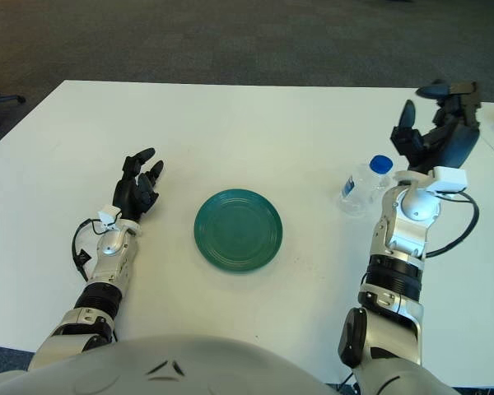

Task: Put the bottle into the plate.

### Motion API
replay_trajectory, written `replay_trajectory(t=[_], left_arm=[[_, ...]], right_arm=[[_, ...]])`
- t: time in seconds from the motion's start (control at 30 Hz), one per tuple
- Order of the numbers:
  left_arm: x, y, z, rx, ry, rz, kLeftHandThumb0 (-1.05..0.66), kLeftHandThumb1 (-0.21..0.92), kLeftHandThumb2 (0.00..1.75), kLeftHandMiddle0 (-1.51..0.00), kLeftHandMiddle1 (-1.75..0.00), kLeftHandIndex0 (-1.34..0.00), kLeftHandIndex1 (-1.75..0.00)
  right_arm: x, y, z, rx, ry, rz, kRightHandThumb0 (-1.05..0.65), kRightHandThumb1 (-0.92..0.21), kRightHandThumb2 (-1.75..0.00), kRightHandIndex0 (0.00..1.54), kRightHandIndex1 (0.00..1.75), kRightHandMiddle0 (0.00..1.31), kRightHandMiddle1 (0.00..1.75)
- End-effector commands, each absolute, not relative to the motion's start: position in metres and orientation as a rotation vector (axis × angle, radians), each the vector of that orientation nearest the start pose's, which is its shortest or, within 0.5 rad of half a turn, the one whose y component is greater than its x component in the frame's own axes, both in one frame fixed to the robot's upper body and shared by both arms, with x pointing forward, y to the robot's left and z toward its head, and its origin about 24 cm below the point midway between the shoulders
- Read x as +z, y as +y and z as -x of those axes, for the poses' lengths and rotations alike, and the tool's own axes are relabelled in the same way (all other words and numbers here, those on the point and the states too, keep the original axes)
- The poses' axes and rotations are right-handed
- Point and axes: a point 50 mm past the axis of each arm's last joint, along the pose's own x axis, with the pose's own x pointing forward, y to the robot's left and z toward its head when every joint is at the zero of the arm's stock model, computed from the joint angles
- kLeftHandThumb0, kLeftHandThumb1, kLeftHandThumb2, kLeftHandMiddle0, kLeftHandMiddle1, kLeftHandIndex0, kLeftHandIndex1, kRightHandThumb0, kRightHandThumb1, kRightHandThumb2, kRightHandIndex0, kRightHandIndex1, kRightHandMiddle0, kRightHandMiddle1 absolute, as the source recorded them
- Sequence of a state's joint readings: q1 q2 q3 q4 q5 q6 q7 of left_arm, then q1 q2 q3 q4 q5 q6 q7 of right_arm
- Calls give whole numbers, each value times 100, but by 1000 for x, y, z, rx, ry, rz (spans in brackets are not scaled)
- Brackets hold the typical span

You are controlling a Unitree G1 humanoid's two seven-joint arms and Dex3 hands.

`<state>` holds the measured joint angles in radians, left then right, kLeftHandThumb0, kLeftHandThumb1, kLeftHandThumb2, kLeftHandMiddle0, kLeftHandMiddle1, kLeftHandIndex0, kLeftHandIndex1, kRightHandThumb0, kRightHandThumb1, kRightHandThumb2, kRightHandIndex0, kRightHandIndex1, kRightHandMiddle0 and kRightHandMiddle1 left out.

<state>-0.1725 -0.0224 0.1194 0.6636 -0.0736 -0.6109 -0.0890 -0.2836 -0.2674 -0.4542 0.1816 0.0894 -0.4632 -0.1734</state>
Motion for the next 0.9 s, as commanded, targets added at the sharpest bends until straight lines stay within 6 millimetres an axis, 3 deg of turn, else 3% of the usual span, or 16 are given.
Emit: replay_trajectory(t=[0.0,0.23,0.37,0.43,0.6,0.87], left_arm=[[-38,167,-241,47,10,99,-67,92,97,-46,0,0,-97],[-33,171,-242,-16,-63,106,-69,92,98,-45,0,-1,-98],[-33,175,-243,-22,-62,94,-69,92,99,-43,0,0,-98],[-33,176,-243,-29,-74,107,-69,92,99,-43,0,0,-98],[-31,178,-242,-40,-92,135,-69,92,99,-41,0,0,-96],[-31,182,-242,-46,-101,144,-68,92,99,-39,0,0,-94]], right_arm=[[138,-293,-262,-562,-627,120,-36,-91,-38,26,75,37,157],[134,-285,-261,-520,-620,138,-35,-92,-47,22,71,24,169],[131,-282,-259,-504,-610,163,-56,-86,-55,23,45,6,117],[128,-281,-258,-492,-603,192,-60,-86,-55,23,38,3,107],[116,-275,-258,-457,-573,292,-77,-91,-62,18,14,0,62],[109,-271,-260,-383,-556,478,-102,-92,-79,3,1,0,14]])
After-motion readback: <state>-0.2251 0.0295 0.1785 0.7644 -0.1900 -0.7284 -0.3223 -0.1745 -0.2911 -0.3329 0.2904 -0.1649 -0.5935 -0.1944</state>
